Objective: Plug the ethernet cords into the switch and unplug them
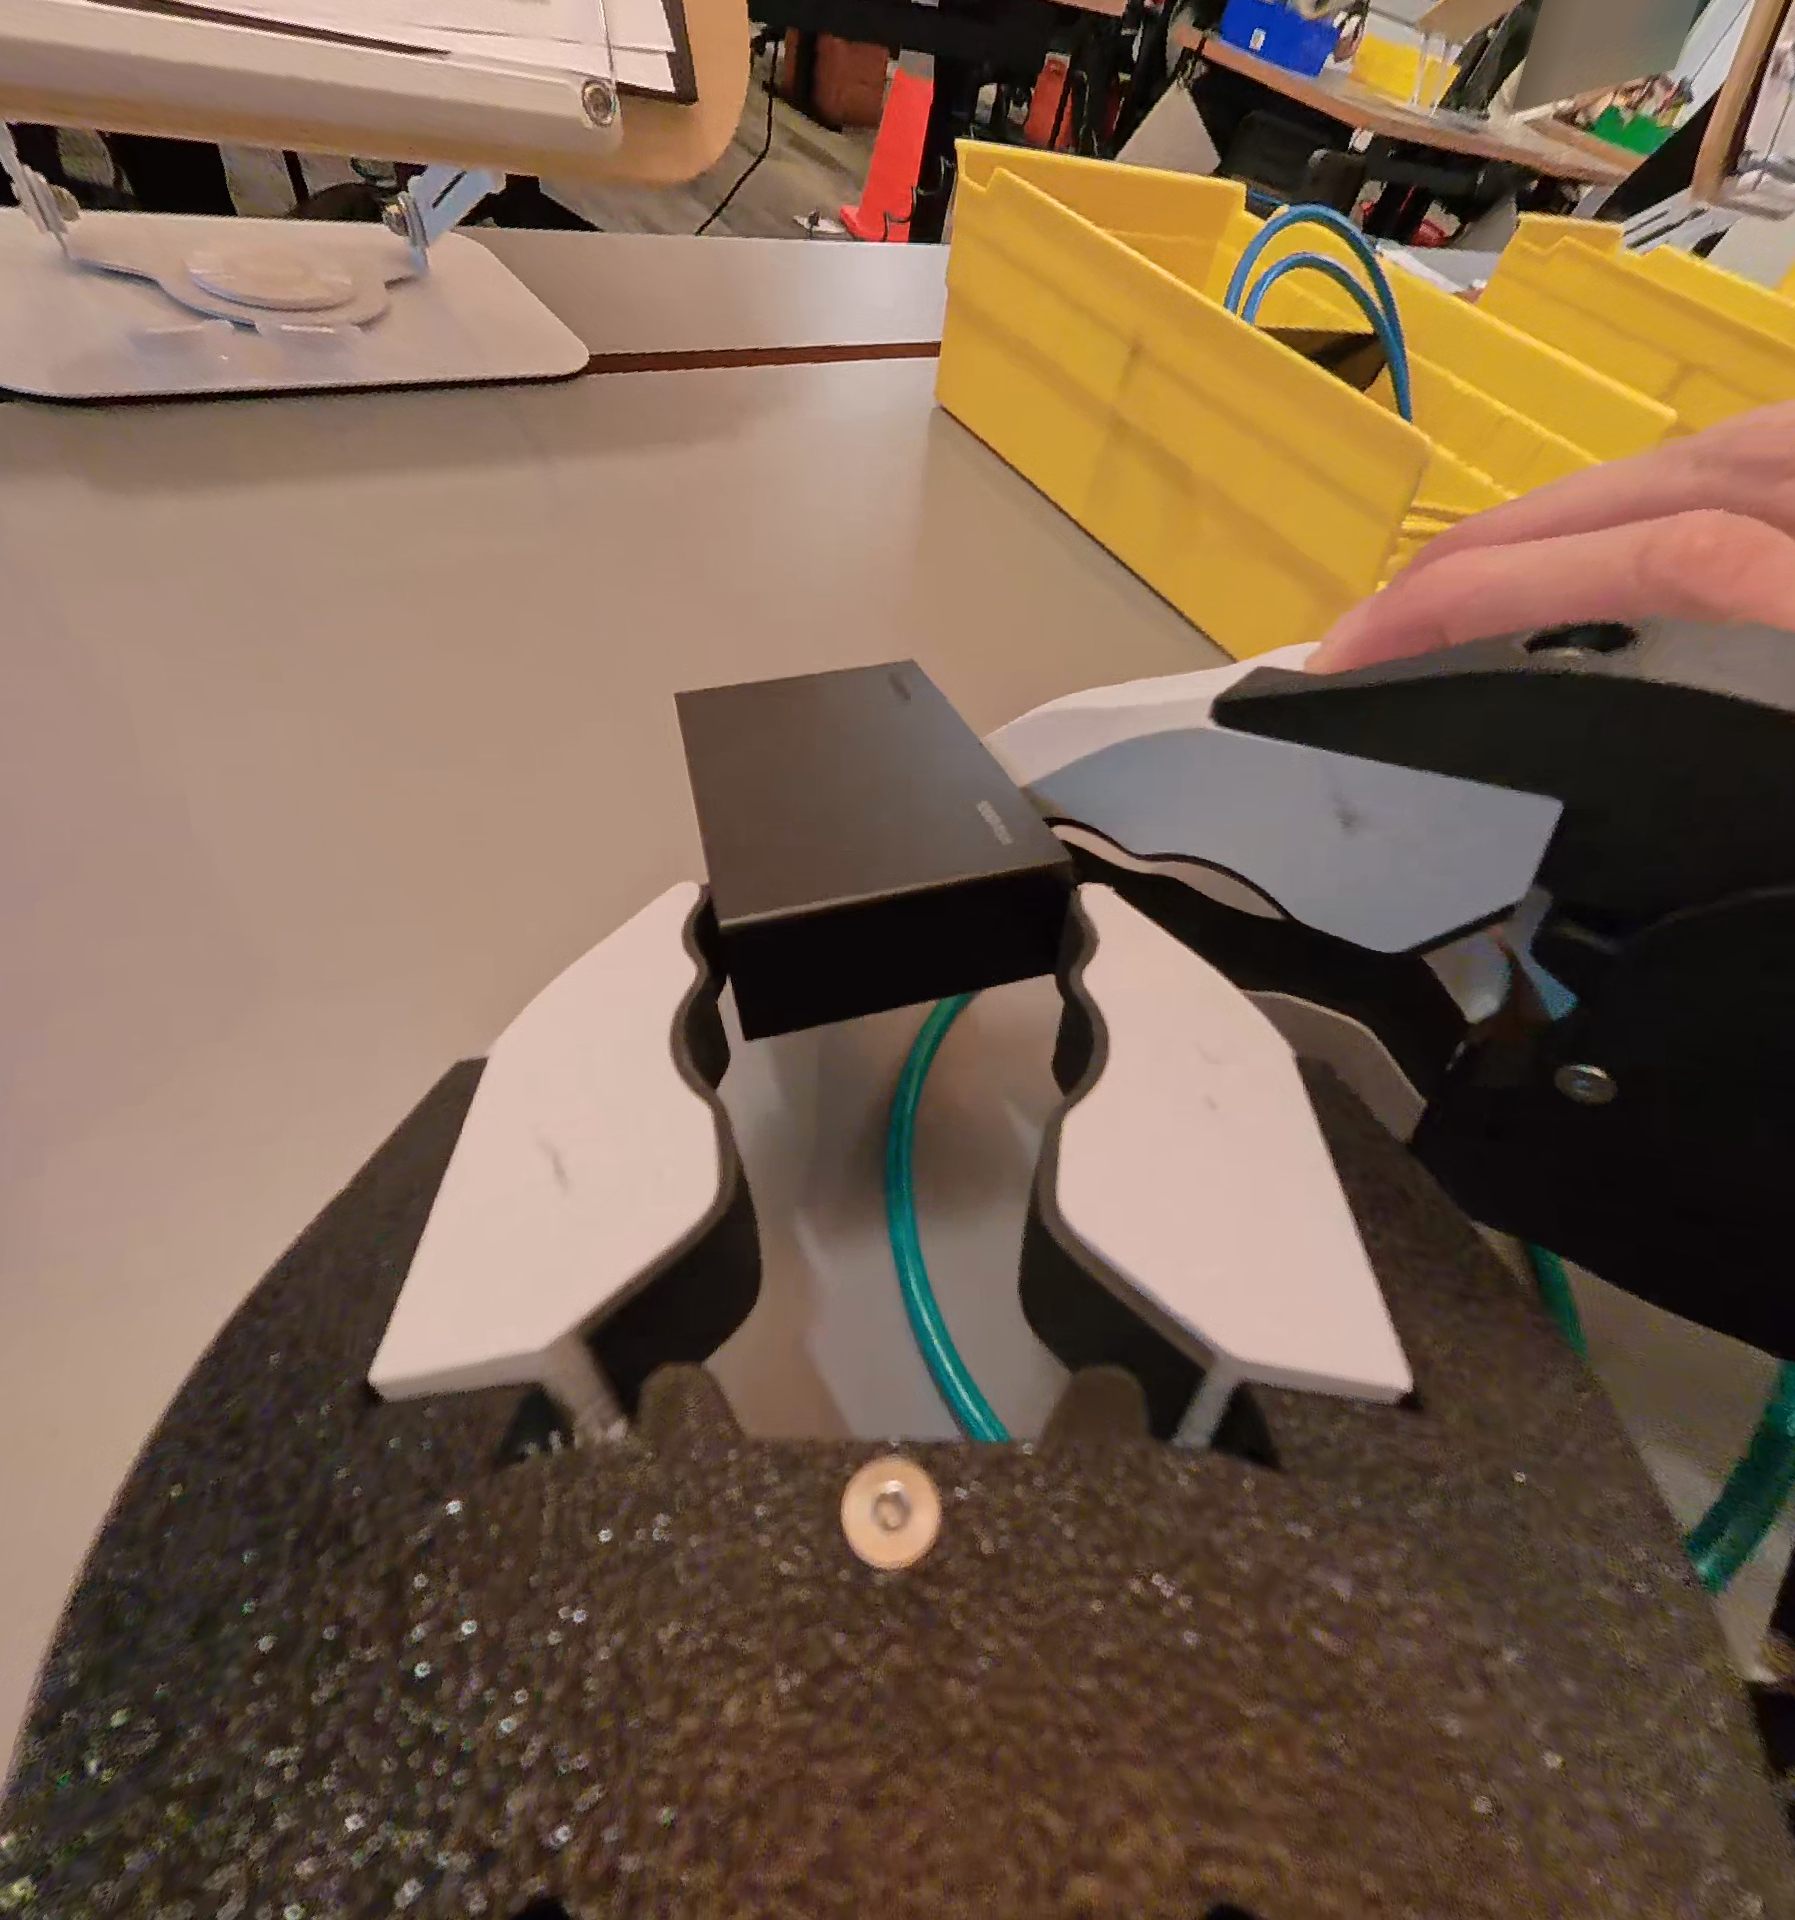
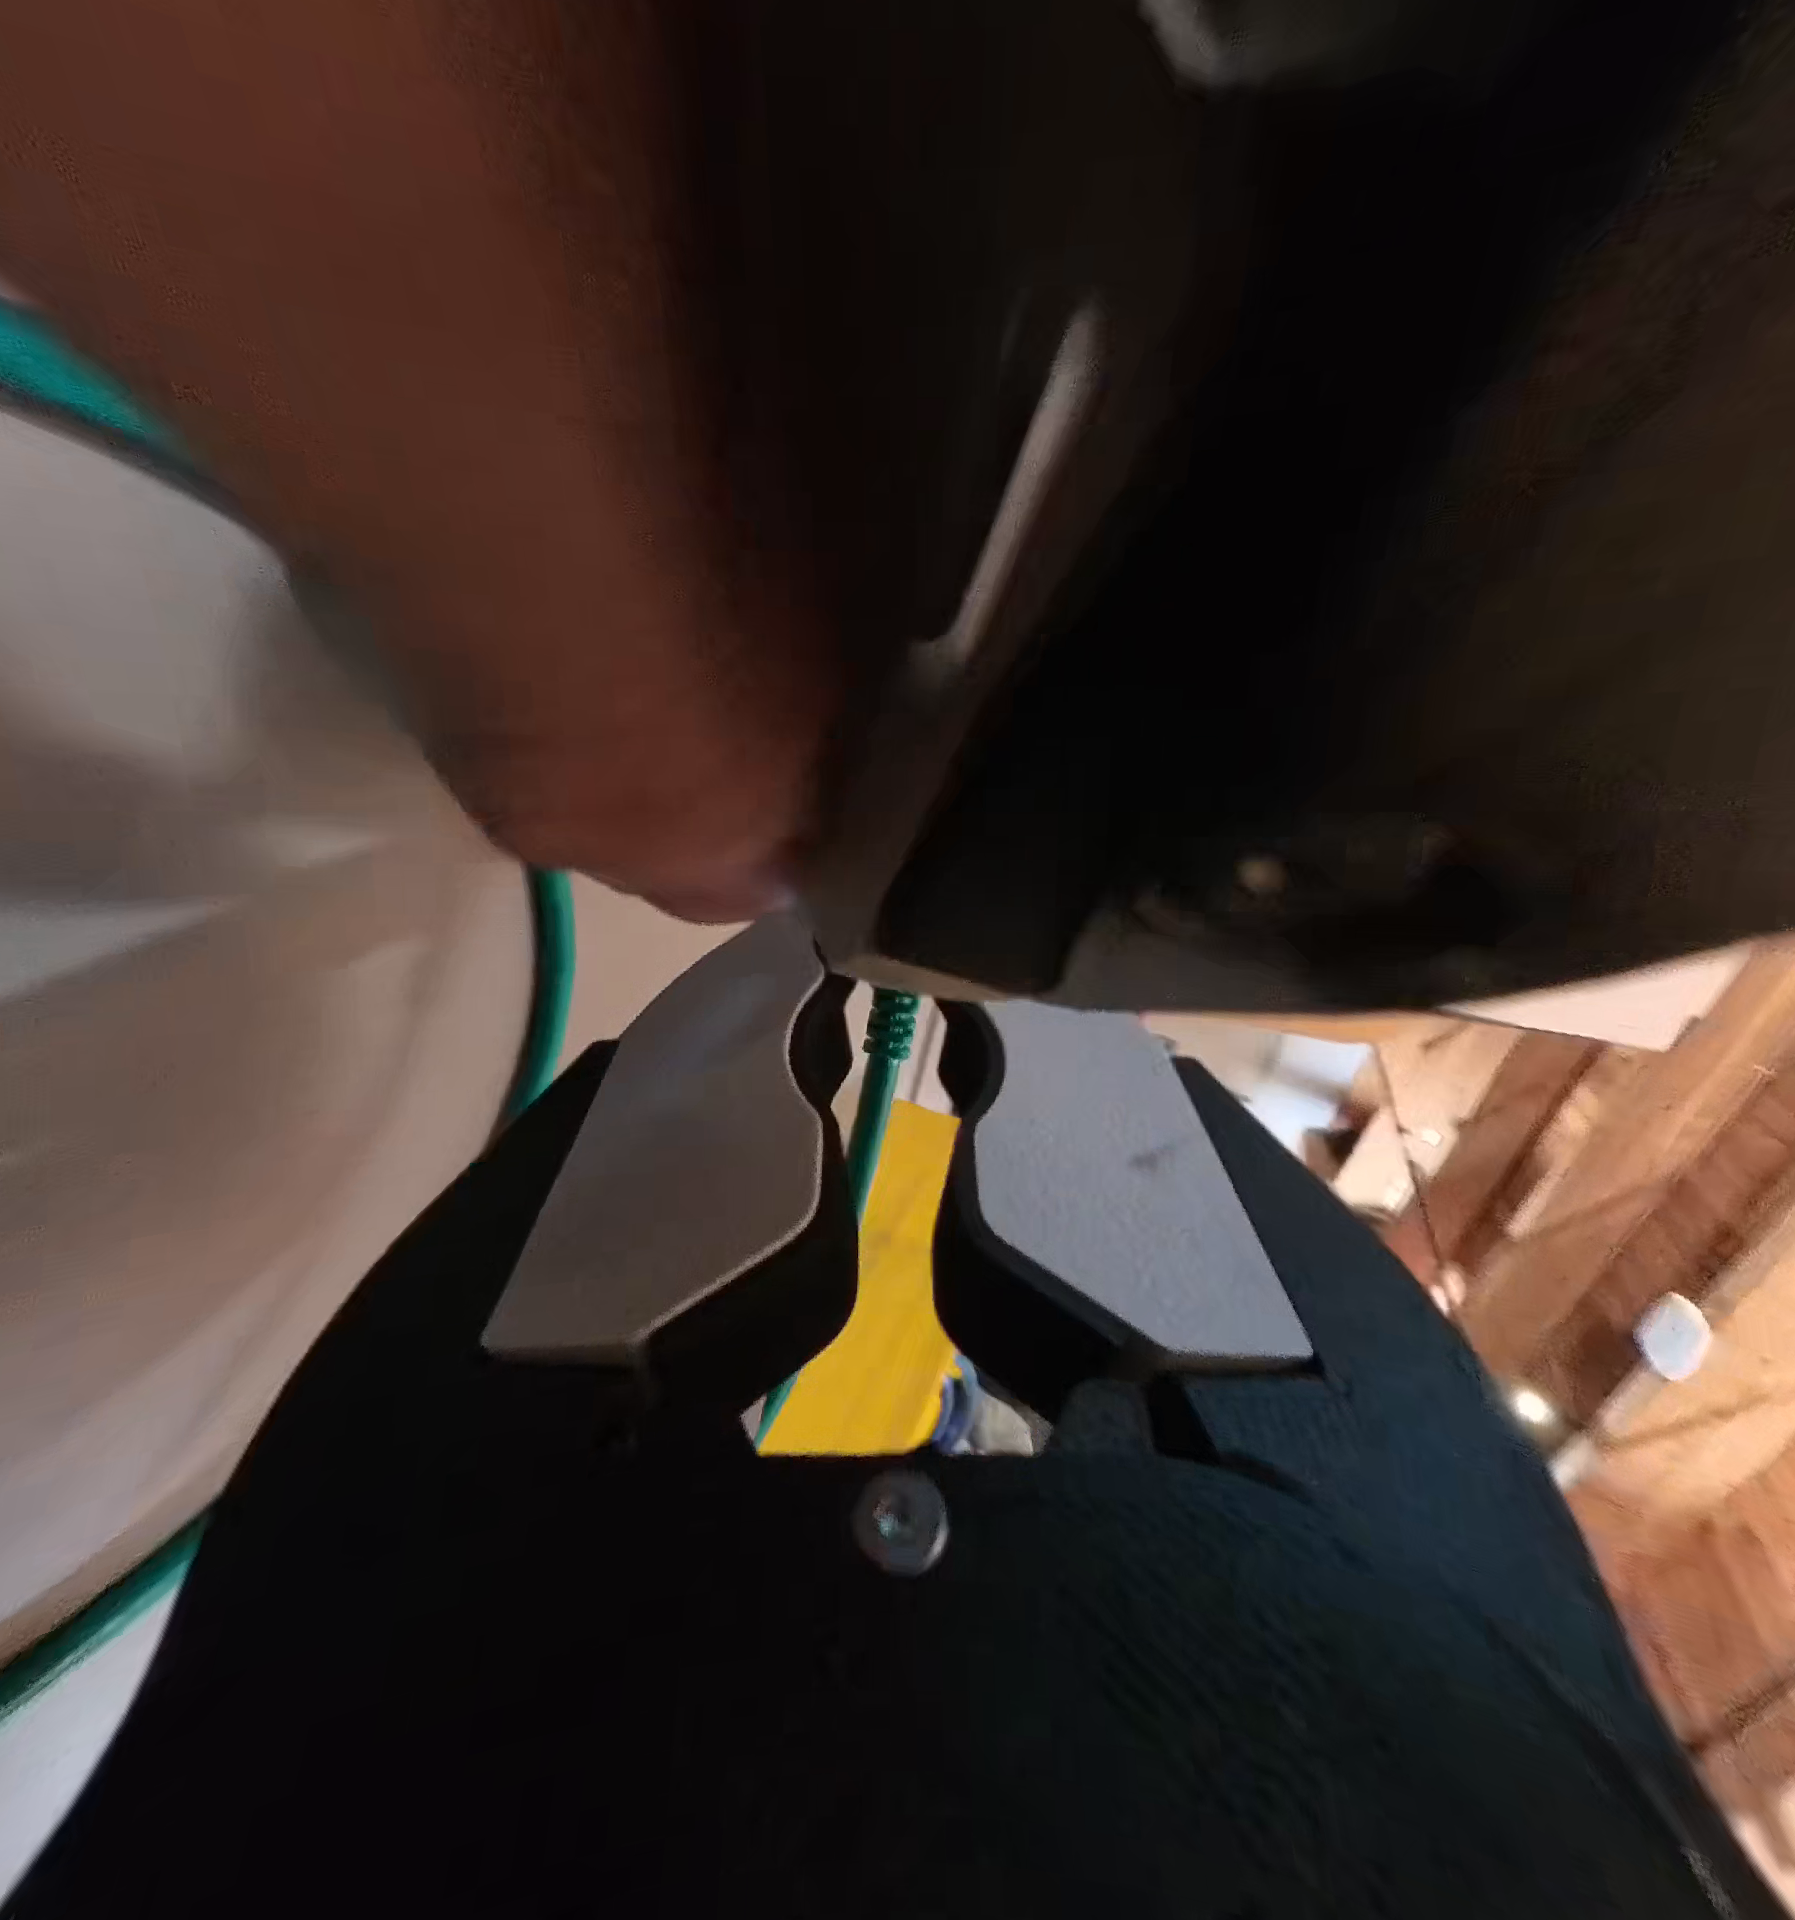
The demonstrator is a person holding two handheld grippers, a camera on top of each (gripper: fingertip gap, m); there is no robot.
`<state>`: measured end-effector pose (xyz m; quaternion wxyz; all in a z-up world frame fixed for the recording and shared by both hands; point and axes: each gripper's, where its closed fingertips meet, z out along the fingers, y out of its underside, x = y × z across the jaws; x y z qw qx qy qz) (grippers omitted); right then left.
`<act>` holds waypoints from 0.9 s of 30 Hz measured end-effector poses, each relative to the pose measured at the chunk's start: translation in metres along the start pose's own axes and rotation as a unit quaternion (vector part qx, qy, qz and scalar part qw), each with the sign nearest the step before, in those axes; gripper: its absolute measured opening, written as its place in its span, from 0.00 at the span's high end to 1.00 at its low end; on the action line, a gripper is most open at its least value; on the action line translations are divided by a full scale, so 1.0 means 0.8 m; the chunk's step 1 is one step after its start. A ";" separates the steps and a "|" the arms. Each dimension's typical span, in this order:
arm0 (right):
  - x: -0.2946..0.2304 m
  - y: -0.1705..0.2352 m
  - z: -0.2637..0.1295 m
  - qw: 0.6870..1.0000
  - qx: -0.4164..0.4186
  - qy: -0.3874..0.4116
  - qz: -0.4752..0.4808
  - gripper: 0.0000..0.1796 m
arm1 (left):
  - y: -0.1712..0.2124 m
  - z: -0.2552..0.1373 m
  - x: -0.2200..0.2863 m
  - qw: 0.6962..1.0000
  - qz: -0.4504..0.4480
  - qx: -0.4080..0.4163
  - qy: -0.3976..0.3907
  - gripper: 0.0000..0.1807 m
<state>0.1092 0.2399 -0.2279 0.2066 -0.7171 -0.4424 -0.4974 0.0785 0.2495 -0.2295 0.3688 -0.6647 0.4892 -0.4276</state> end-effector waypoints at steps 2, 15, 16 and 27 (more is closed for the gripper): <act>0.002 -0.003 0.001 1.000 0.003 0.004 0.014 0.92 | -0.002 -0.001 -0.003 1.000 0.005 0.003 -0.002 0.66; 0.017 0.010 -0.026 0.994 0.044 -0.026 0.101 0.89 | -0.012 -0.007 -0.013 0.999 0.016 0.024 0.018 0.66; 0.021 0.015 -0.035 0.979 0.065 -0.064 0.181 0.88 | -0.015 -0.010 -0.019 0.999 0.018 0.029 0.016 0.67; 0.043 0.033 -0.054 0.307 0.320 -0.557 0.702 0.85 | -0.045 -0.035 0.020 0.971 0.135 0.135 0.147 0.67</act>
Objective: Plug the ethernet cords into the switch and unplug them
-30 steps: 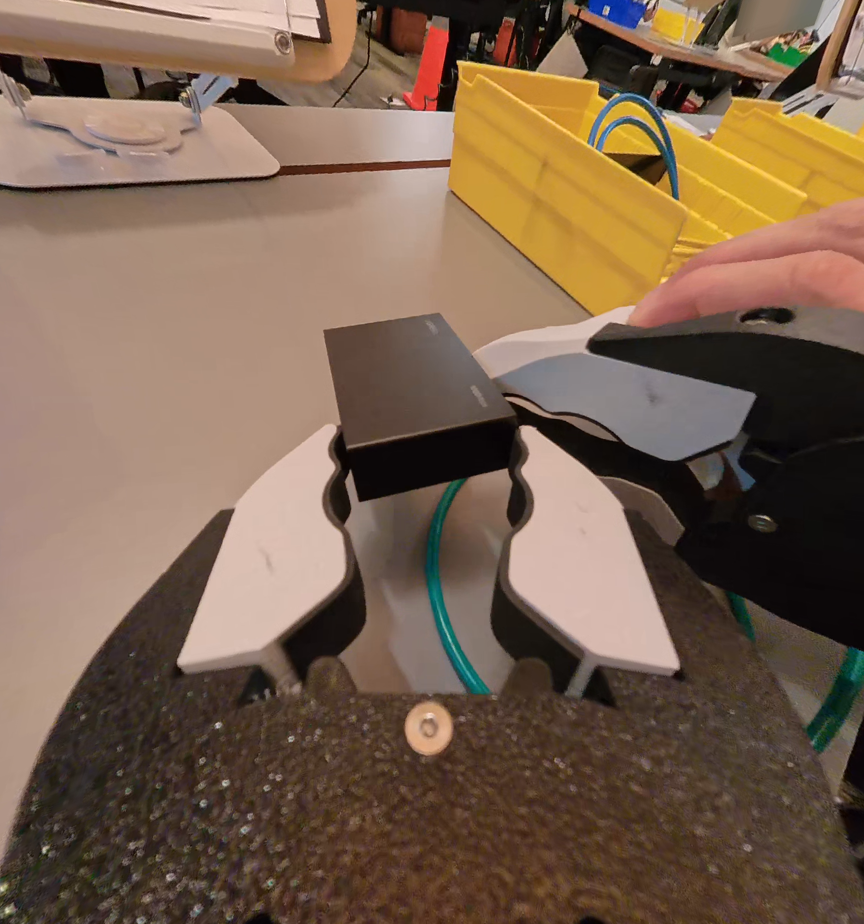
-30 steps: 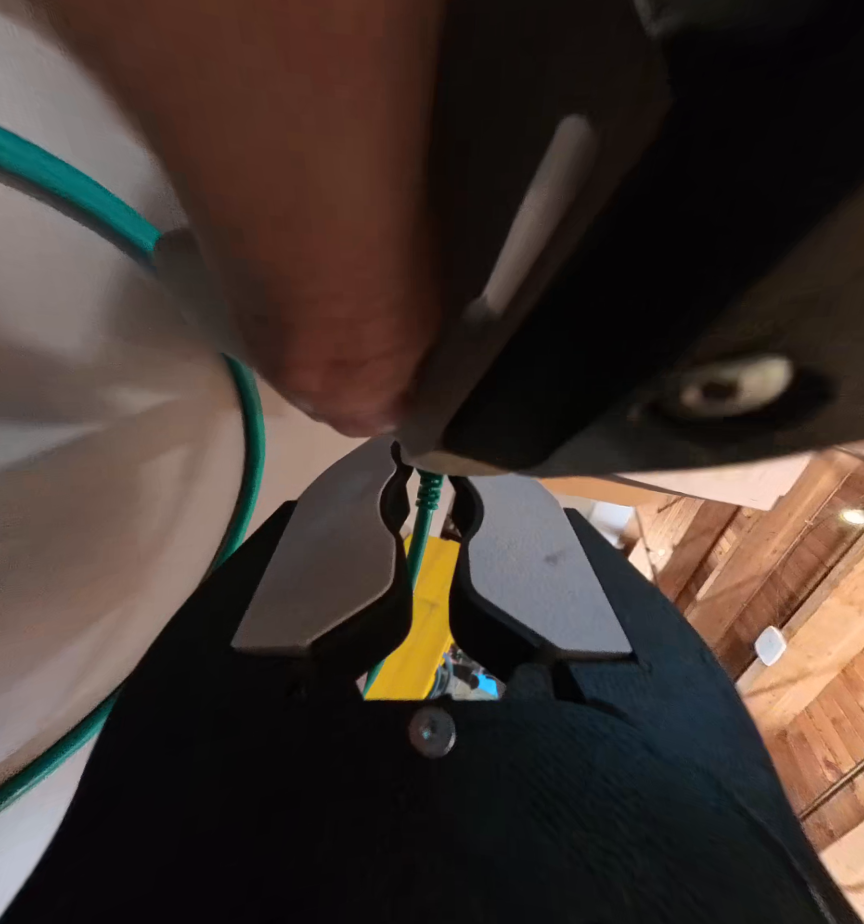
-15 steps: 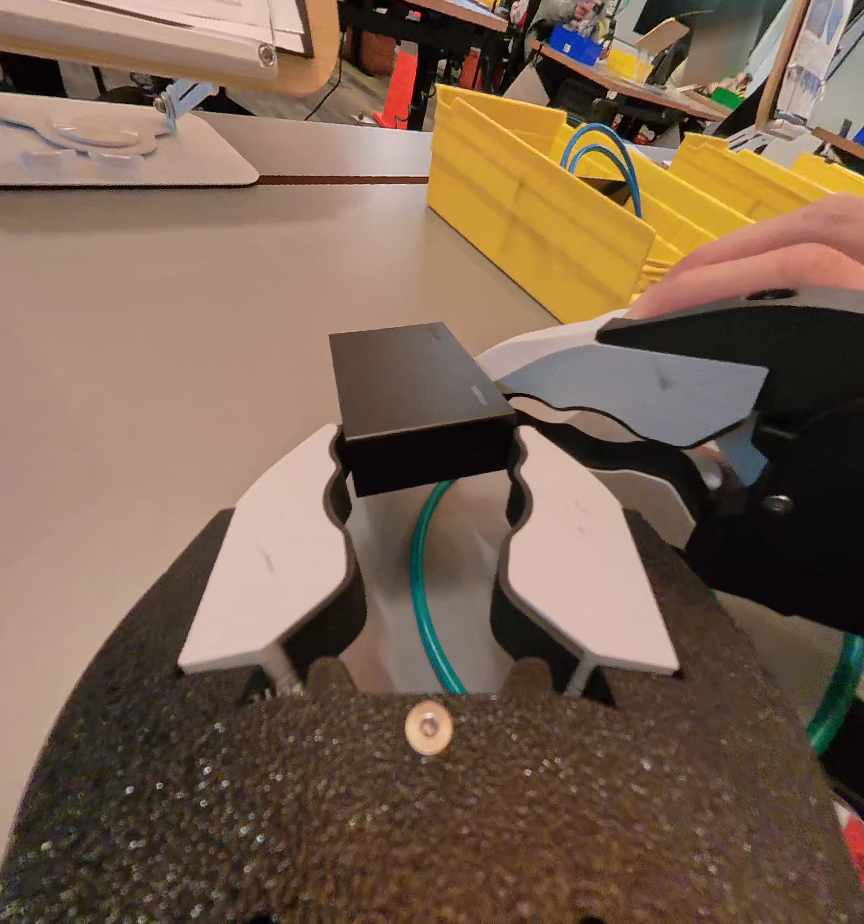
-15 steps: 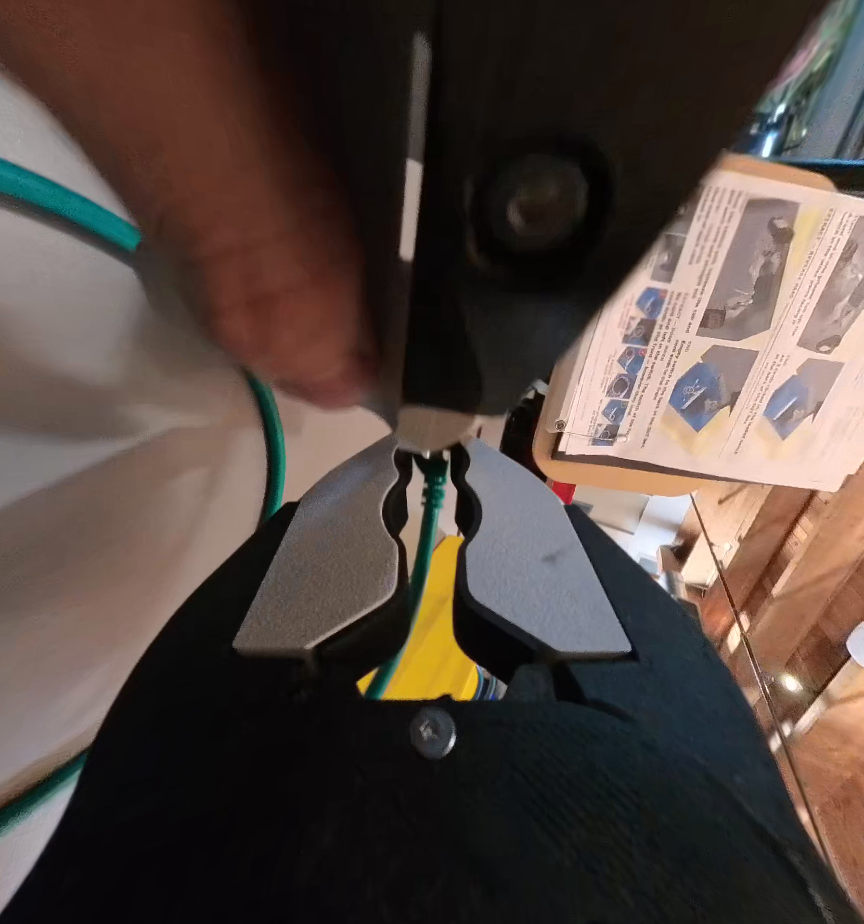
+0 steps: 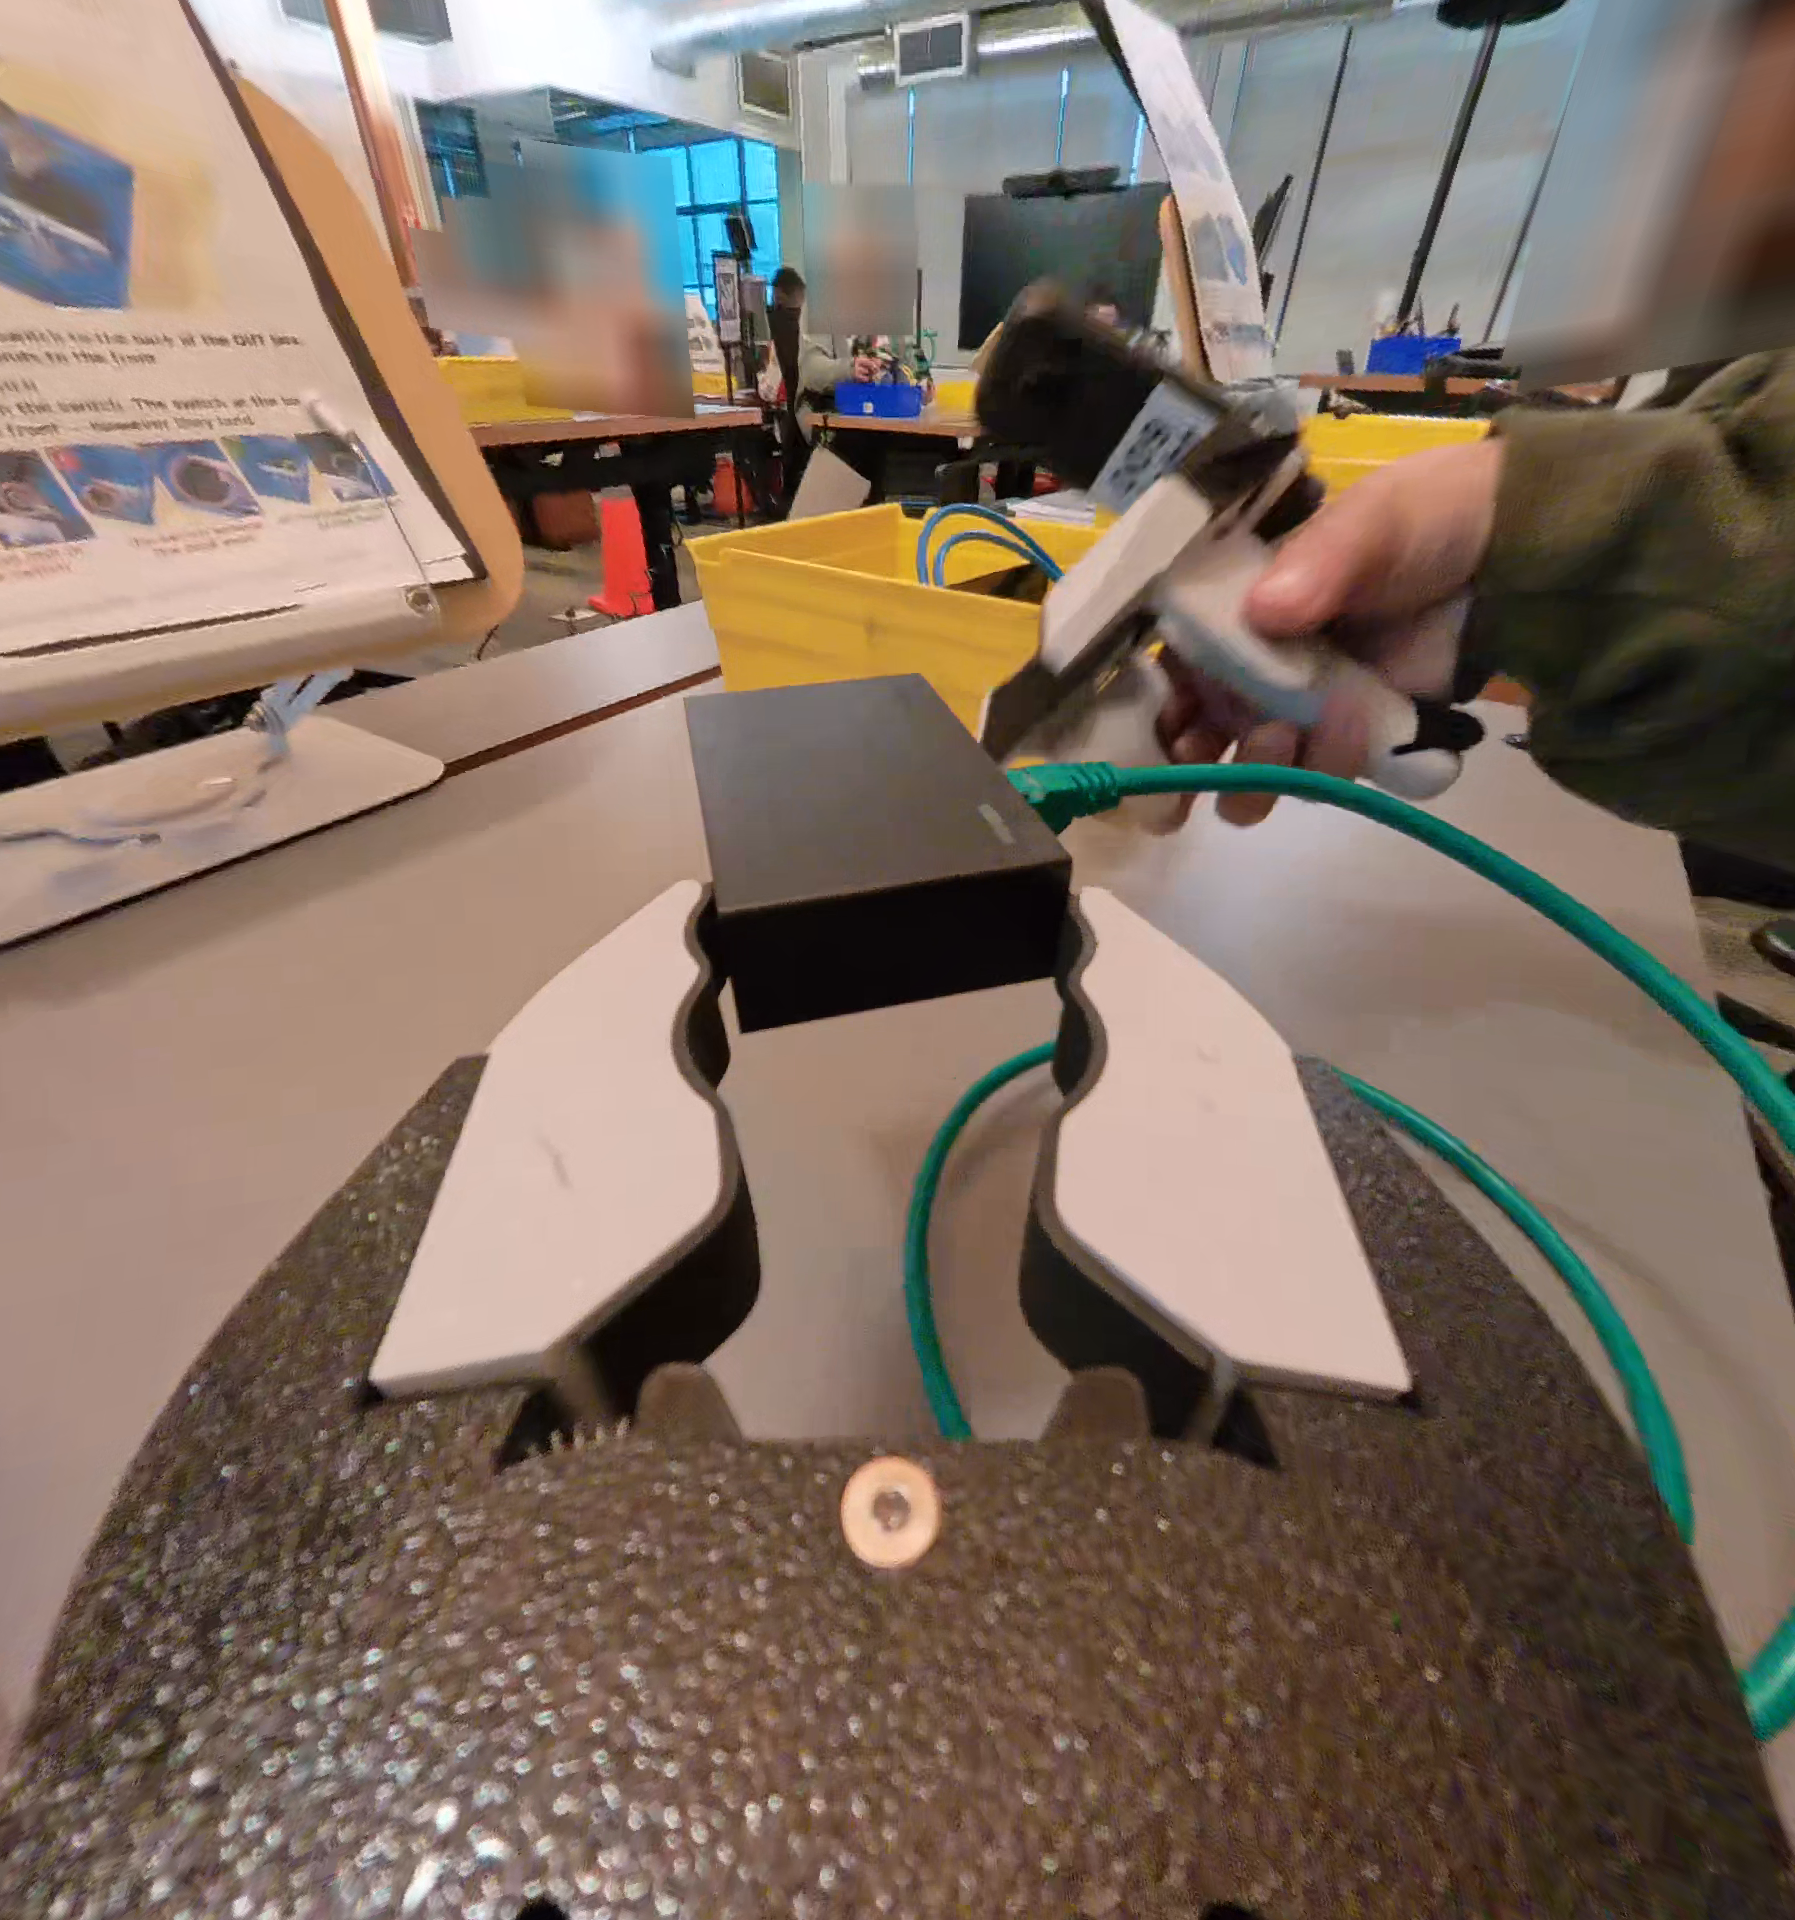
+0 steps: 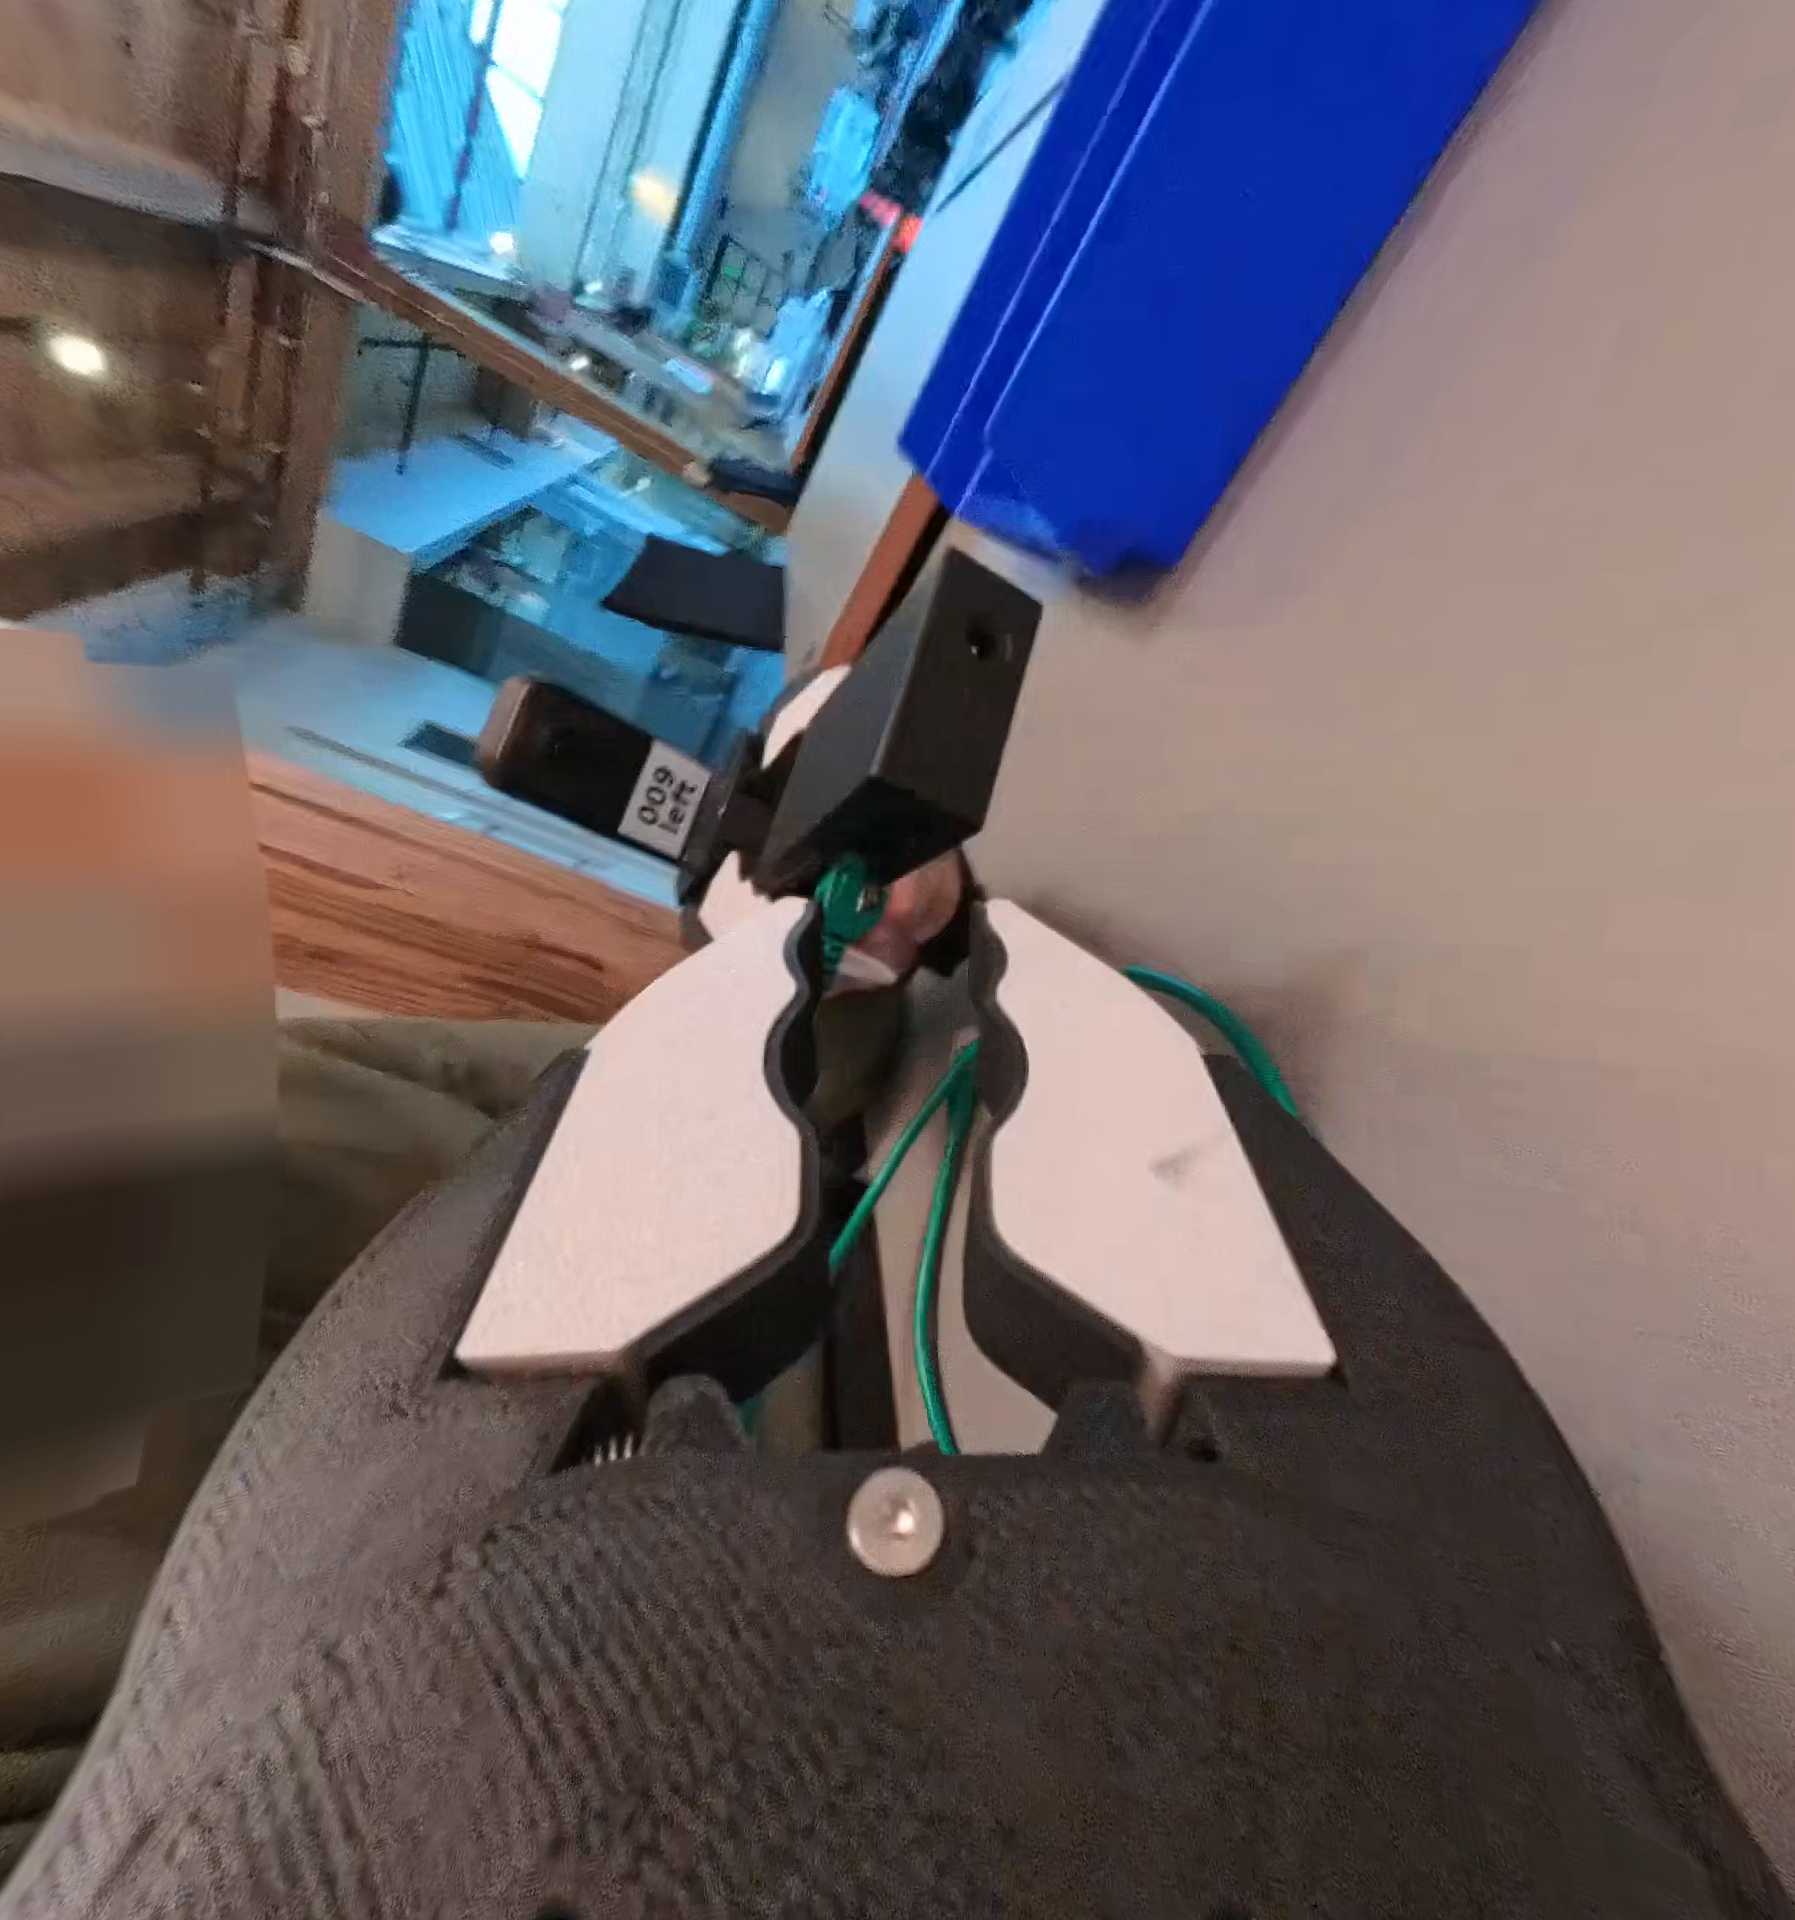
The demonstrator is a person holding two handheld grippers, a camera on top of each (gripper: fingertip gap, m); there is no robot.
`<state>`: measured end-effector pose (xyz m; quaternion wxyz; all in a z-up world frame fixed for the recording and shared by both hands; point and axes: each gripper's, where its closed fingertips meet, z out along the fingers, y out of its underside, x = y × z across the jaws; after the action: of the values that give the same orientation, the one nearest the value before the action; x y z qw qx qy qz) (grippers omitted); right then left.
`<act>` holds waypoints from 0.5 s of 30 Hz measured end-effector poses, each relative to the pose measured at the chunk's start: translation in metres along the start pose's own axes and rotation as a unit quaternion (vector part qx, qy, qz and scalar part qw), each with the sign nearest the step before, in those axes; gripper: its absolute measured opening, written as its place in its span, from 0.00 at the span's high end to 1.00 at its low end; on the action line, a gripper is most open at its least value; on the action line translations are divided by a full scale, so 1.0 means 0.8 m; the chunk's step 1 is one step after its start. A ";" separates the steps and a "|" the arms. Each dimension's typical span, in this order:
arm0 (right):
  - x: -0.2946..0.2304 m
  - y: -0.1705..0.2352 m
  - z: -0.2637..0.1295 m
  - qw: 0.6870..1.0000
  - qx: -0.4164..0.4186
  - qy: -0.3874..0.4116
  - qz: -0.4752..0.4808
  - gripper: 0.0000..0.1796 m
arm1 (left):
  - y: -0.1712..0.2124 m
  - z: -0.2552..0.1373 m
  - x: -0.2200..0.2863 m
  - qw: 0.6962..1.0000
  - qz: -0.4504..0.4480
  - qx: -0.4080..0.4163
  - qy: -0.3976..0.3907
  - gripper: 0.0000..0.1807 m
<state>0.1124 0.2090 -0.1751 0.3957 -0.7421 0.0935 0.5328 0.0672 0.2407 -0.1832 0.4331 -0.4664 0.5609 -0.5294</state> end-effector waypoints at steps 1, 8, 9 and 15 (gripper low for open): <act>-0.003 0.011 0.007 0.999 -0.017 -0.034 0.017 0.86 | 0.000 0.000 0.004 1.000 0.009 0.002 0.007 0.67; -0.012 0.017 0.029 0.990 -0.021 -0.121 0.069 0.87 | 0.007 0.001 0.001 1.000 0.021 0.006 0.010 0.67; -0.011 0.019 0.033 0.990 -0.028 -0.119 0.073 0.90 | 0.007 0.002 0.003 1.000 0.028 0.007 0.012 0.67; 0.000 0.020 0.040 0.987 -0.036 -0.116 0.106 0.91 | 0.011 0.002 -0.003 1.000 0.030 0.006 0.002 0.67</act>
<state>0.0803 0.2205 -0.1868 0.3180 -0.6754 0.1055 0.6570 0.0683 0.2426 -0.1921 0.4507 -0.4455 0.5723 -0.5205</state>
